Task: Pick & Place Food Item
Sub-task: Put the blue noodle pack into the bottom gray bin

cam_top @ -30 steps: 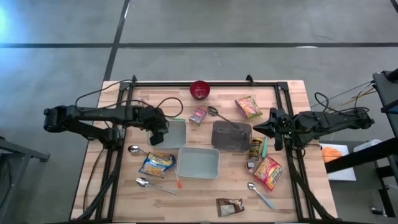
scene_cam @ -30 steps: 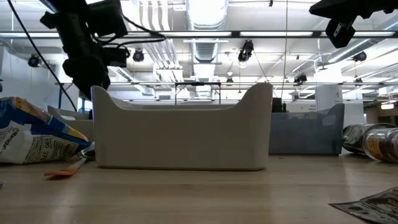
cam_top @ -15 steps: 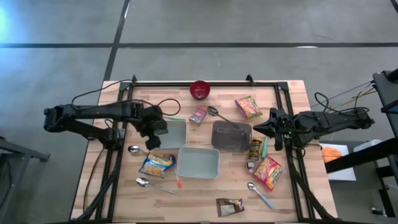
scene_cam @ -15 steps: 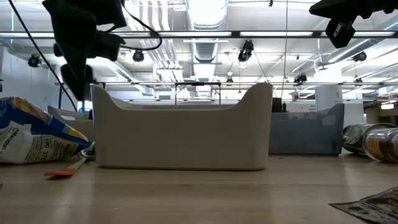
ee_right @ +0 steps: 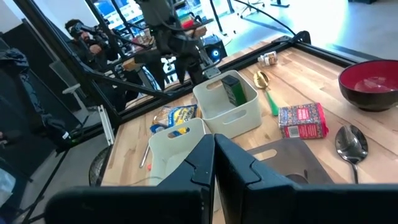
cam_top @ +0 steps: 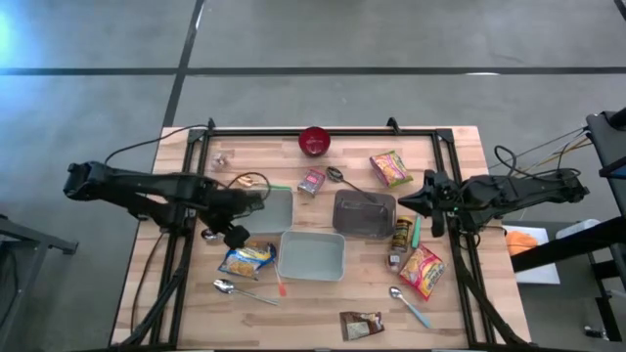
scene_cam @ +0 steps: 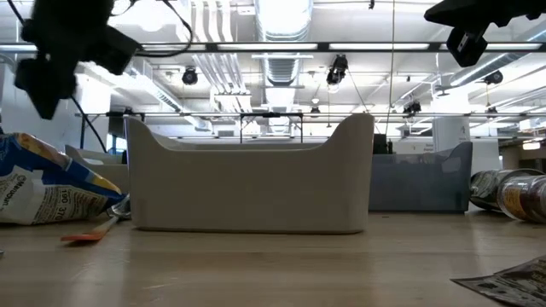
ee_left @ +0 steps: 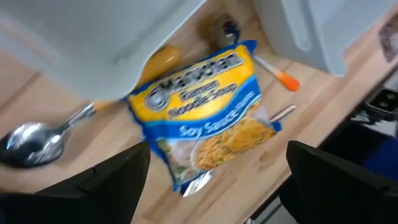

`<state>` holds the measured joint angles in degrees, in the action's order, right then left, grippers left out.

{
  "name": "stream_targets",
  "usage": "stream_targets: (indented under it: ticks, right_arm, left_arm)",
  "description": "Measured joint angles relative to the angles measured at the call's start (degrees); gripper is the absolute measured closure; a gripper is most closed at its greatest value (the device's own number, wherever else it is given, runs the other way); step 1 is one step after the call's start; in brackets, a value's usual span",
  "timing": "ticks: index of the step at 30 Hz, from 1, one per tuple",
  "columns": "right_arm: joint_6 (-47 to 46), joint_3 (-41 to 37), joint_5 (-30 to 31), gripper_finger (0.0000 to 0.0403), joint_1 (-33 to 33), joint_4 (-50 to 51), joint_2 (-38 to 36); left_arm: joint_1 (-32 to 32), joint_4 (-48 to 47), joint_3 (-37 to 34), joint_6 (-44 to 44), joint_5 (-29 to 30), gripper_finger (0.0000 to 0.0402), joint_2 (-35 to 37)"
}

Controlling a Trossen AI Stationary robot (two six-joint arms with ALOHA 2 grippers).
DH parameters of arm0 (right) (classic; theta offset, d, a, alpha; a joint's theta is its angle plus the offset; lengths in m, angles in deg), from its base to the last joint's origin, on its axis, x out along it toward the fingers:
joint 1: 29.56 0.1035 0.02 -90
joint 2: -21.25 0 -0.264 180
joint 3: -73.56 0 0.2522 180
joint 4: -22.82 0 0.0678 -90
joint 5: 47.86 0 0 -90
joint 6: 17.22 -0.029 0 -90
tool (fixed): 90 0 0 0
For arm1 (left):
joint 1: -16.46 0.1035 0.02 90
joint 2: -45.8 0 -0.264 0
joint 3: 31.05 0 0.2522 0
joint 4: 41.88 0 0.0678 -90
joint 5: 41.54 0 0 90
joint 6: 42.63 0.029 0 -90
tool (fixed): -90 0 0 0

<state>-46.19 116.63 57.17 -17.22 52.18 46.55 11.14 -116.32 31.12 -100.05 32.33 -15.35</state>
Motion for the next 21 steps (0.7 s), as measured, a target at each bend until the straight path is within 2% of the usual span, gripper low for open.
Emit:
stream_targets:
  ticks: [4, 8, 13, 21]
  right_arm:
    - [0.0, -0.7, 0.0, 0.0394, 0.0, 0.0, 0.0]
    - [0.0, -1.3, 0.0, 0.0394, 0.0, 0.0, 0.0]
    - [0.0, -1.4, -0.1, 0.0394, 0.0, 0.0, 0.0]
    - [0.0, -1.4, -0.6, 0.0394, 0.0, 0.0, 0.0]
  left_arm:
    - [-4.6, -0.9, -3.1, -7.4, 1.2, 0.0020, 3.5]
    - [-10.1, 2.6, -8.6, -14.8, -2.2, 0.0020, 6.1]
    - [-15.9, 13.6, -14.8, -22.9, -3.4, 0.0020, 6.7]
    - [-20.2, 26.3, -24.3, -30.1, -3.4, 0.0020, 7.1]
